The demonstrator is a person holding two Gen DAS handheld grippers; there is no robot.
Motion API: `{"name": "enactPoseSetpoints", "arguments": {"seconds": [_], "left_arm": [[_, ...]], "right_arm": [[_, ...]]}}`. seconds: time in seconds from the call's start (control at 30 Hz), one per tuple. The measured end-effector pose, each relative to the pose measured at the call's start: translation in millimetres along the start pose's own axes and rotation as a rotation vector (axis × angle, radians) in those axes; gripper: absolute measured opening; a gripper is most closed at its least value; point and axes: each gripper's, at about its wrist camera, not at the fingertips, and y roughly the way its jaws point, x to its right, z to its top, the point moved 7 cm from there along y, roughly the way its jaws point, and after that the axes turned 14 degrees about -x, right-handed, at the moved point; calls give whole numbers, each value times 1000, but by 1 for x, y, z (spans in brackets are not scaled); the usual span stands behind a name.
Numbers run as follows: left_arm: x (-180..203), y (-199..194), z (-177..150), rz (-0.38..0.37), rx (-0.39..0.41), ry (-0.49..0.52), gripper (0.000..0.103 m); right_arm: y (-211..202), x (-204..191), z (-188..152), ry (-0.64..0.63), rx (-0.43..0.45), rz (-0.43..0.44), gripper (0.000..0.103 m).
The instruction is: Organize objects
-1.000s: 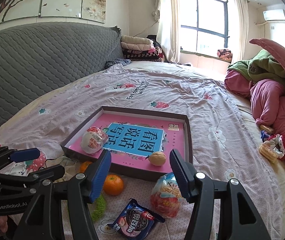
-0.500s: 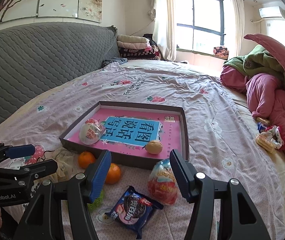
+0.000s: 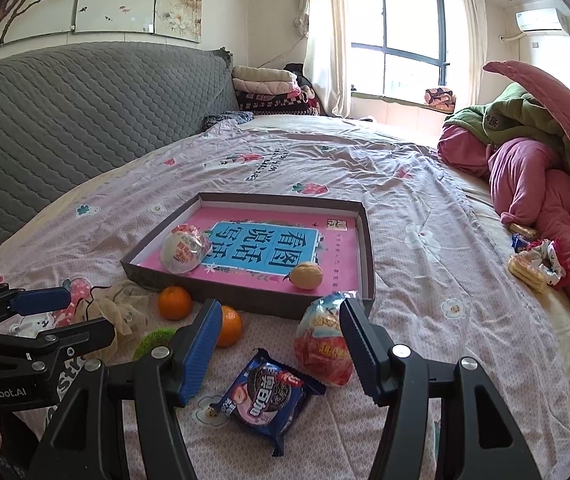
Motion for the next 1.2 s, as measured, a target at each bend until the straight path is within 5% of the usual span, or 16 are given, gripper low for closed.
{"name": "enactPoseSetpoints", "arguments": {"seconds": [1.2], "left_arm": [[5, 22, -40, -37, -94, 24, 74]], "right_arm": [[3, 1, -49, 25, -93, 3, 61]]}}
